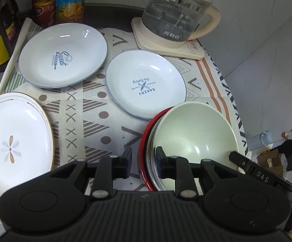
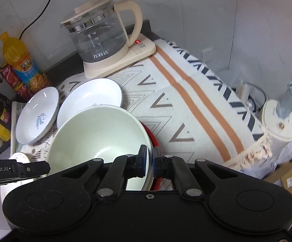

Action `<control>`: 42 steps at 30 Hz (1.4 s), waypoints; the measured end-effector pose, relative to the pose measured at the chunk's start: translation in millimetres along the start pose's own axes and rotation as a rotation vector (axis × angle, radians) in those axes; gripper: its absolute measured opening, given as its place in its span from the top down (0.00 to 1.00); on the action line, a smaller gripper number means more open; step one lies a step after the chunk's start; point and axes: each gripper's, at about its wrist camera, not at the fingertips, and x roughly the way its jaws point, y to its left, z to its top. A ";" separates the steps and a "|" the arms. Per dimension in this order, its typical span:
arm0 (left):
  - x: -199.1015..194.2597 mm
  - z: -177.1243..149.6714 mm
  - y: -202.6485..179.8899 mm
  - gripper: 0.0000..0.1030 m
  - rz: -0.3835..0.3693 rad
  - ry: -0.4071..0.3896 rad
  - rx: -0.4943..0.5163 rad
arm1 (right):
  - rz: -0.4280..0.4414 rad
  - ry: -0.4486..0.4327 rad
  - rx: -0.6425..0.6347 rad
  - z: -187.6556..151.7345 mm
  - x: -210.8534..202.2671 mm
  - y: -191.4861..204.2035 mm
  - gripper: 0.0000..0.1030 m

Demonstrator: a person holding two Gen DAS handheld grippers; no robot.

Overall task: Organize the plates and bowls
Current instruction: 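Open both grippers and lift them away from the bowl stack, then move both grippers to the rim of the white 'Sweet' plate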

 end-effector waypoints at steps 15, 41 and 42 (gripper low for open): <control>-37.9 -11.8 13.1 0.35 -0.021 -0.069 0.036 | 0.064 -0.052 -0.104 -5.9 -34.8 26.1 0.20; -106.1 -66.1 91.8 0.00 0.144 -0.188 -0.050 | 0.223 -0.059 -0.319 -37.7 -62.0 107.6 0.00; -109.0 -68.3 94.9 0.00 0.148 -0.194 -0.056 | 0.229 -0.058 -0.328 -39.4 -62.5 110.4 0.00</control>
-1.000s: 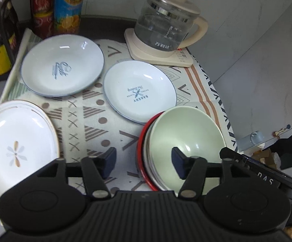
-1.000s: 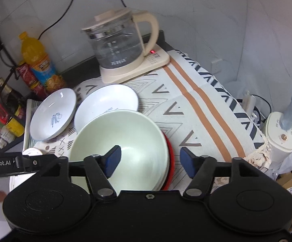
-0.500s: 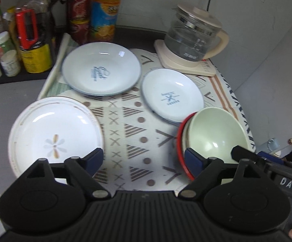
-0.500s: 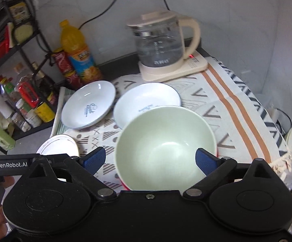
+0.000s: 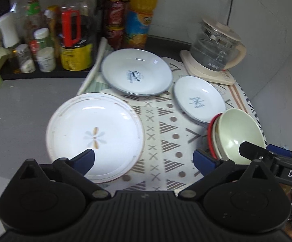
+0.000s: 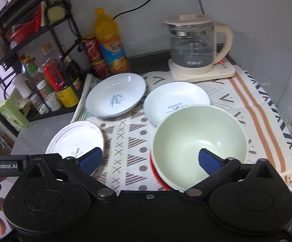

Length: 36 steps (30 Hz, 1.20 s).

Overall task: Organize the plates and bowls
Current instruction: 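Move both grippers to the rim of the white 'Sweet' plate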

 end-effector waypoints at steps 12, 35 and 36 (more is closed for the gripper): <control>-18.2 -13.7 27.6 0.00 0.045 -0.026 -0.060 | 0.044 0.048 -0.098 -5.5 1.2 32.0 0.00; -5.1 -0.9 41.5 0.01 0.094 -0.015 -0.182 | 0.112 0.090 -0.227 19.7 33.8 44.8 0.00; -1.2 2.0 41.1 0.01 0.103 -0.010 -0.179 | 0.113 0.087 -0.237 22.6 35.9 45.4 0.00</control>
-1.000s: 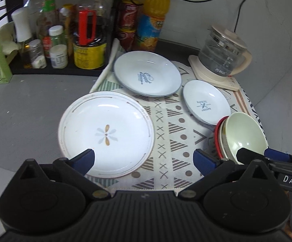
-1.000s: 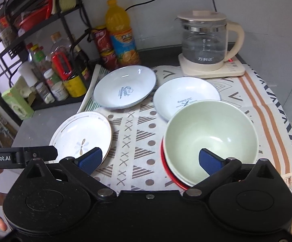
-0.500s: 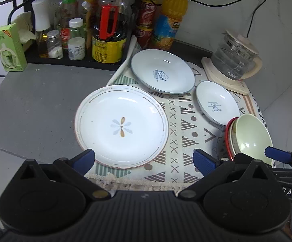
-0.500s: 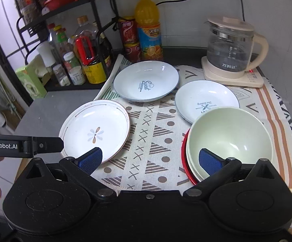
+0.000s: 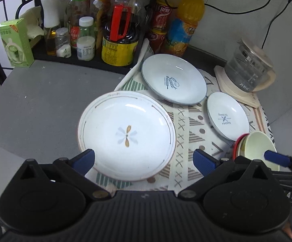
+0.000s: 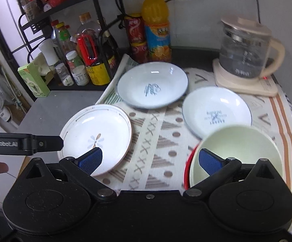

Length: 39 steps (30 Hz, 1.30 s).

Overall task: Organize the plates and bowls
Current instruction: 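Move both grippers to the rim of the white 'Sweet' plate, then close the left gripper on the 'Sweet' plate rim while the right gripper closes too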

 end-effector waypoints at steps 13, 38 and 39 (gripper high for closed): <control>38.7 38.4 -6.7 0.01 0.025 -0.012 -0.081 | -0.031 0.002 -0.029 48.2 33.7 -23.2 0.00; 148.4 101.8 22.6 0.44 -0.080 -0.029 -0.427 | 0.013 0.170 0.061 133.0 163.6 -70.7 0.40; 152.6 103.9 23.2 0.45 -0.086 -0.029 -0.436 | 0.014 0.175 0.067 135.1 168.5 -73.1 0.41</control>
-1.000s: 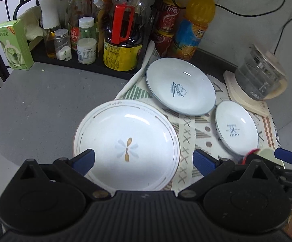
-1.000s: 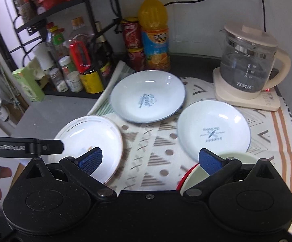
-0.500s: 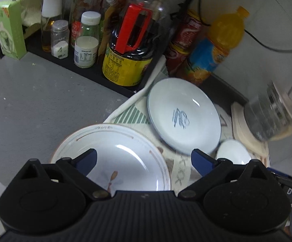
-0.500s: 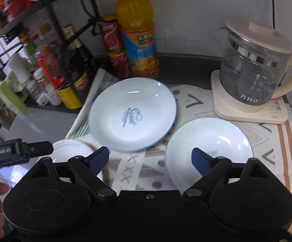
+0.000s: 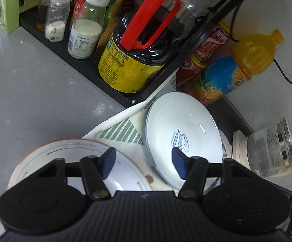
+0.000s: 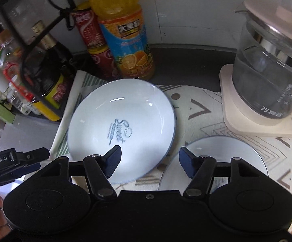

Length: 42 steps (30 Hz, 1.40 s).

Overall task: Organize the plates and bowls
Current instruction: 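Close the left gripper on the 'Sweet' plate rim while the right gripper closes too, then lift the 'Sweet' plate with both grippers and carry it over the flower-pattern plate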

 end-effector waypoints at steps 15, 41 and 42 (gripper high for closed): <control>67.5 18.5 1.2 0.78 -0.001 0.052 -0.133 | 0.014 0.053 0.193 24.0 64.3 -39.1 0.62; 72.5 29.9 -0.5 0.94 -0.015 0.082 -0.179 | 0.115 0.064 0.374 -0.9 67.0 -53.1 0.92; 69.6 30.2 -1.6 0.94 -0.014 0.079 -0.169 | 0.115 0.059 0.374 -2.1 64.4 -50.1 0.92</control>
